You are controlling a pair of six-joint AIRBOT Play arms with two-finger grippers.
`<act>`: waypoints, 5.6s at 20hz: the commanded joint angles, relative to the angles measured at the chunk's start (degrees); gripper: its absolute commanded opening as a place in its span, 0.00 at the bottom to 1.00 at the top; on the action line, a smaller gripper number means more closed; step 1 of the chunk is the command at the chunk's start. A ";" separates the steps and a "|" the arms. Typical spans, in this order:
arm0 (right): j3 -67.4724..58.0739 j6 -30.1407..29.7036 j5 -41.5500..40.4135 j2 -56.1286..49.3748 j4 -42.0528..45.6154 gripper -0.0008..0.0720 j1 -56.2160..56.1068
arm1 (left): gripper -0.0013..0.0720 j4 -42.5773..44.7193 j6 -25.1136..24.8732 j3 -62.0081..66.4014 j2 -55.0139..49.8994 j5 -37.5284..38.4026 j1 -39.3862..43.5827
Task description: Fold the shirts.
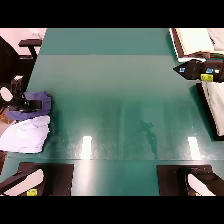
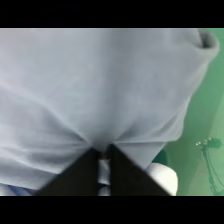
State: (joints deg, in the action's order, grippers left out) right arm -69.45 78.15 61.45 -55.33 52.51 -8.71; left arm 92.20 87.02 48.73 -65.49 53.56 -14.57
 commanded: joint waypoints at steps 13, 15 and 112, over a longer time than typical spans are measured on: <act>-20.61 0.00 0.00 -0.02 0.17 0.04 -0.02 | 0.04 -5.84 -3.54 50.10 11.56 17.51 23.65; -22.27 0.00 0.04 -0.02 0.26 0.04 -0.02 | 0.04 -5.64 -3.78 51.15 11.54 16.59 32.20; -35.54 7.52 25.14 -11.34 10.97 0.03 10.21 | 0.05 -21.29 -9.05 55.49 3.82 9.81 17.38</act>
State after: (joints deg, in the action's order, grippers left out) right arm -107.77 85.38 85.12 -60.14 62.11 4.62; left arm 69.06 77.28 109.01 -55.72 60.49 2.85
